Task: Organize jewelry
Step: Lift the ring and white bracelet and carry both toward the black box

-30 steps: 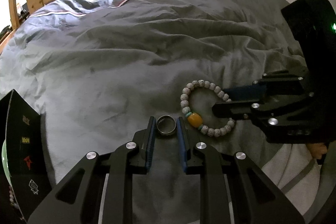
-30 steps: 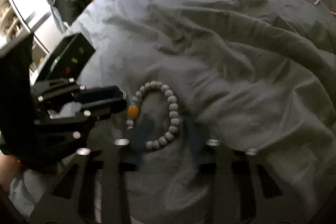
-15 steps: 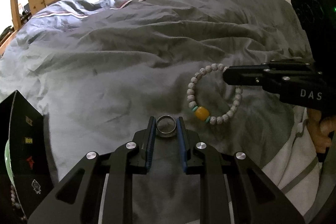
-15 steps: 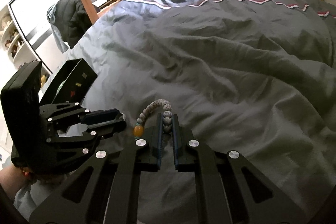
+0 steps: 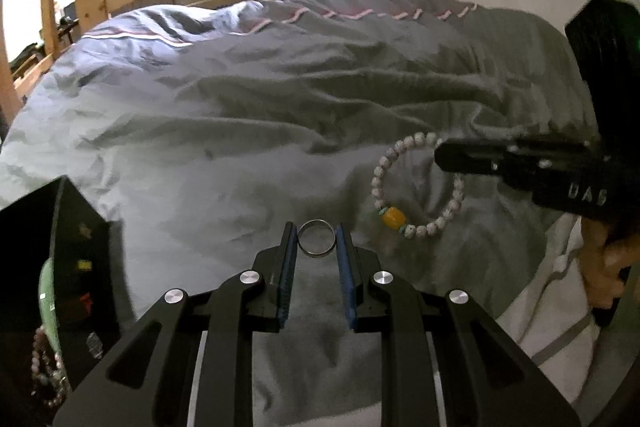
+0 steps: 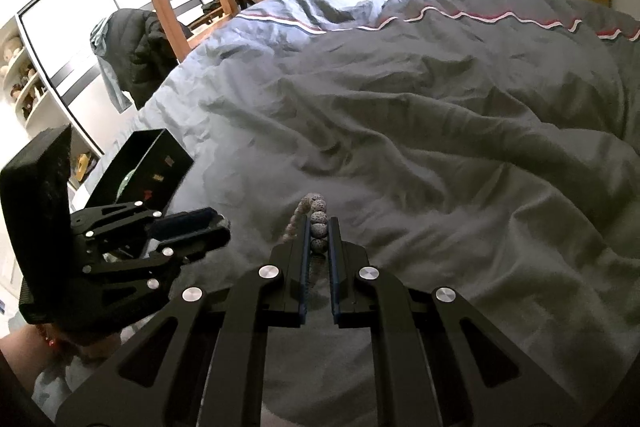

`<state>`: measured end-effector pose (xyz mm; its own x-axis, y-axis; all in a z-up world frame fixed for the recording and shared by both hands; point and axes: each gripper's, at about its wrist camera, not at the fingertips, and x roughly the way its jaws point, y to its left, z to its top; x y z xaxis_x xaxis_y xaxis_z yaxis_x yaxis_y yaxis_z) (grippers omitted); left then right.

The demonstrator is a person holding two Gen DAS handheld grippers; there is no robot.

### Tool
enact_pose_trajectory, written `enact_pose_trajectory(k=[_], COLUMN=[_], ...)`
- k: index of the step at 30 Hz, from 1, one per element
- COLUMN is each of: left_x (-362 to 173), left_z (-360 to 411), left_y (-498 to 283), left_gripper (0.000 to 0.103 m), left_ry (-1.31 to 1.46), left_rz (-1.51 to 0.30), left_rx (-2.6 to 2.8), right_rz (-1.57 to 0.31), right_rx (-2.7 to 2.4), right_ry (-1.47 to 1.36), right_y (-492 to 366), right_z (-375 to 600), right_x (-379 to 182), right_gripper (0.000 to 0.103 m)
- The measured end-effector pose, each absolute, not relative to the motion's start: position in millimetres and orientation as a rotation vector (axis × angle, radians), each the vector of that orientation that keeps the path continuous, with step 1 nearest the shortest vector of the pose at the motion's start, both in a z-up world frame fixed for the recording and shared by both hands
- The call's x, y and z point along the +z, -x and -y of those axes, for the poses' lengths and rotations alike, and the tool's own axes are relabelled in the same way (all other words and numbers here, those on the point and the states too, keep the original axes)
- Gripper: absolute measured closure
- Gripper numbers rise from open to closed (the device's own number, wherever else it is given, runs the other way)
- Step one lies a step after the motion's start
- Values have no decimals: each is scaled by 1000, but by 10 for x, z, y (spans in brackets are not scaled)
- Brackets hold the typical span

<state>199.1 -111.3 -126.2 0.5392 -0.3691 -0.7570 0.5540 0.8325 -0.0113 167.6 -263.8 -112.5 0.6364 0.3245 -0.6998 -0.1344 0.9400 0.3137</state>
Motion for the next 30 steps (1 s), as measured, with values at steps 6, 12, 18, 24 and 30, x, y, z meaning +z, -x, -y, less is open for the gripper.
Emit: enact_pose_trajectory(k=[6, 12, 18, 24, 30], left_x=[-1107, -987, -772, -528, -399], left_z=[973, 885, 721, 480, 229], left_y=[-1851, -1703, -1595, -1560, -1648], left_gripper=[83, 83, 83, 83, 83], left_ry=[-212, -211, -204, -182, -146], left_rz=[-844, -827, -801, -758, -761], left_rx=[-529, -507, -474, -428, -381], right_rz=[-872, -869, -835, -818, -811], right_rx=[282, 291, 303, 301, 311], right_ry=[-173, -135, -127, -120, -103], right_y=[-1580, -1458, -1403, -1434, -1488], right_z=[2437, 2308, 2214, 2110, 1918], right_x=[-1053, -862, -549, -308, -180], right_gripper=[94, 94, 94, 94, 94])
